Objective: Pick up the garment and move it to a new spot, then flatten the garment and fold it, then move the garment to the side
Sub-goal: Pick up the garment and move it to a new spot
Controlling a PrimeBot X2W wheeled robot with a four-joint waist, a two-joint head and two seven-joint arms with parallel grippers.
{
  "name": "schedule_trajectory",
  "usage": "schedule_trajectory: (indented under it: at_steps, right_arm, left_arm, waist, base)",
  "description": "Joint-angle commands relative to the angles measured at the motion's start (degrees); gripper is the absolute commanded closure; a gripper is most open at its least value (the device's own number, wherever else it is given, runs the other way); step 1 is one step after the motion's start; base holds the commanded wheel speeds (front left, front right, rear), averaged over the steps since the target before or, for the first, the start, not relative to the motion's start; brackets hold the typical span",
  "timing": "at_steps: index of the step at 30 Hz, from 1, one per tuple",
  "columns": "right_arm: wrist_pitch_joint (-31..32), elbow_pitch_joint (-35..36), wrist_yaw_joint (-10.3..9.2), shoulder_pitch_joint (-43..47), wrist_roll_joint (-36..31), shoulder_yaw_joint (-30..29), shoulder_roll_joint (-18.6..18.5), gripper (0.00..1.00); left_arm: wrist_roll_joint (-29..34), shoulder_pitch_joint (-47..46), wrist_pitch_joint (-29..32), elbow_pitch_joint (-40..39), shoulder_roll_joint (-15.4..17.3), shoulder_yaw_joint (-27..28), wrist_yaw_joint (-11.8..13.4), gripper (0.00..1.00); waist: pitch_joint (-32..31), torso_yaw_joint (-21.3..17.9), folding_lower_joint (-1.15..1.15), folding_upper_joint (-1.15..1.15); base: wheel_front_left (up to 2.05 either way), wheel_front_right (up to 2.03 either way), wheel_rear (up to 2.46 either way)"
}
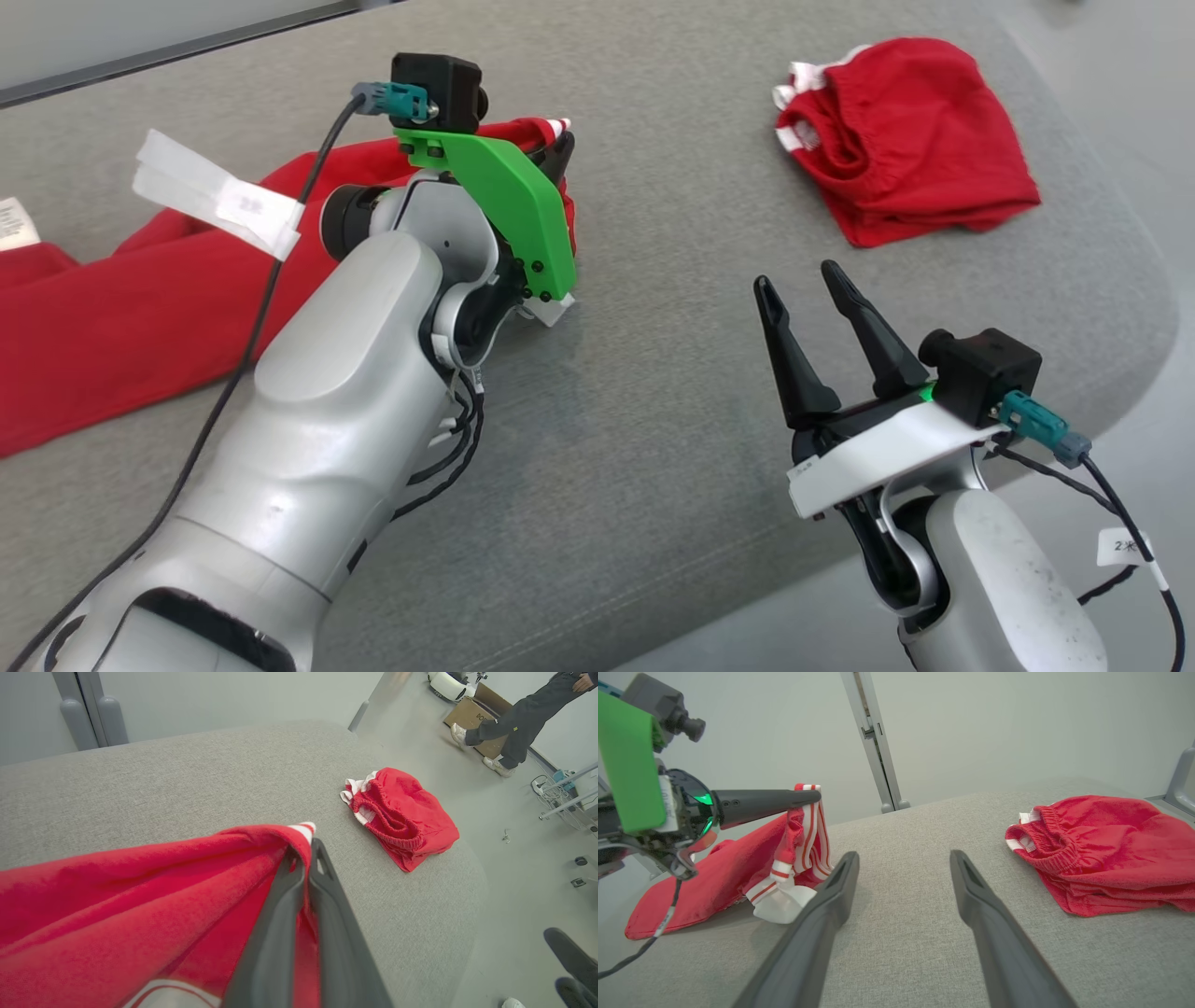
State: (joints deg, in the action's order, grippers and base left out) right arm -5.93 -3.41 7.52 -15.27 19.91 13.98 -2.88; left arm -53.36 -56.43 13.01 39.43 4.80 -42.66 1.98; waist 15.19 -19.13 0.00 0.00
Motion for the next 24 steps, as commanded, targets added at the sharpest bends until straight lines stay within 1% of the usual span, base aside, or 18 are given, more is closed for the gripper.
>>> schedule_trajectory:
  at_steps: [1, 3, 9, 12, 15, 16, 18, 19, 21, 24]
  right_arm:
    - [-0.58, -0.33, -0.06, -0.67, 0.44, 0.62, -0.03, 0.00]
    - [-0.84, -0.63, -0.06, -0.81, 0.66, 1.04, -0.02, 0.00]
    - [-2.39, -2.11, -0.06, -2.13, 2.16, 3.66, -0.01, 0.00]
    - [-3.14, -2.91, -0.06, -3.08, 3.01, 5.24, 0.00, 0.00]
    - [-3.98, -3.83, -0.06, -3.84, 3.91, 6.86, 0.00, 0.00]
    - [-4.21, -4.14, -0.06, -4.06, 4.26, 7.33, 0.00, 0.00]
    - [-4.69, -4.73, -0.06, -4.25, 4.72, 8.14, 0.00, 0.00]
    - [-4.88, -5.05, -0.06, -4.37, 4.83, 8.41, -0.01, 0.00]
    - [-5.27, -5.61, -0.06, -4.69, 5.12, 8.63, -0.01, 0.00]
    - [-5.50, -6.65, -0.06, -4.58, 5.04, 8.31, -0.02, 0.00]
  left_arm:
    - [0.22, -1.84, -1.03, 1.06, -0.32, 0.10, -0.55, 1.00]
    - [0.40, -2.35, -2.06, 1.98, -0.55, 0.12, -0.57, 1.00]
    - [2.37, -6.23, -8.63, 8.35, -1.24, -0.09, -0.67, 1.00]
    - [3.23, -7.71, -10.73, 11.94, -1.21, -0.43, -0.83, 1.00]
    - [4.57, -8.98, -12.65, 16.03, -0.55, -0.84, 0.11, 1.00]
    - [4.87, -9.33, -13.44, 17.25, -0.46, -0.85, 0.38, 0.87]
    - [5.38, -9.74, -15.11, 19.55, -0.49, -0.80, 0.79, 0.24]
    - [5.69, -9.91, -16.00, 20.55, -0.51, -0.99, 0.84, 0.00]
    - [5.82, -10.29, -17.38, 22.33, -0.55, -1.20, 0.53, 0.00]
    - [6.55, -10.61, -17.94, 24.18, -1.05, -2.43, -0.74, 0.00]
  waist:
    - [2.27, -4.23, 0.00, 0.00]
    - [2.57, -4.97, 0.00, 0.00]
    - [4.48, -8.82, 0.00, 0.00]
    - [5.16, -10.52, 0.00, 0.00]
    - [5.62, -12.03, 0.00, 0.00]
    - [5.77, -12.41, 0.00, 0.00]
    - [5.96, -12.93, 0.00, 0.00]
    - [6.01, -13.06, 0.00, 0.00]
    - [6.05, -13.08, 0.00, 0.00]
    - [5.69, -12.18, 0.00, 0.00]
  base:
    - [0.00, 0.00, 0.00]
    - [0.00, 0.00, 0.00]
    - [0.00, 0.00, 0.00]
    - [0.00, 0.00, 0.00]
    - [0.00, 0.00, 0.00]
    - [0.00, 0.00, 0.00]
    - [0.00, 0.00, 0.00]
    - [0.00, 0.00, 0.00]
    - [0.00, 0.00, 0.00]
    - [0.00, 0.00, 0.00]
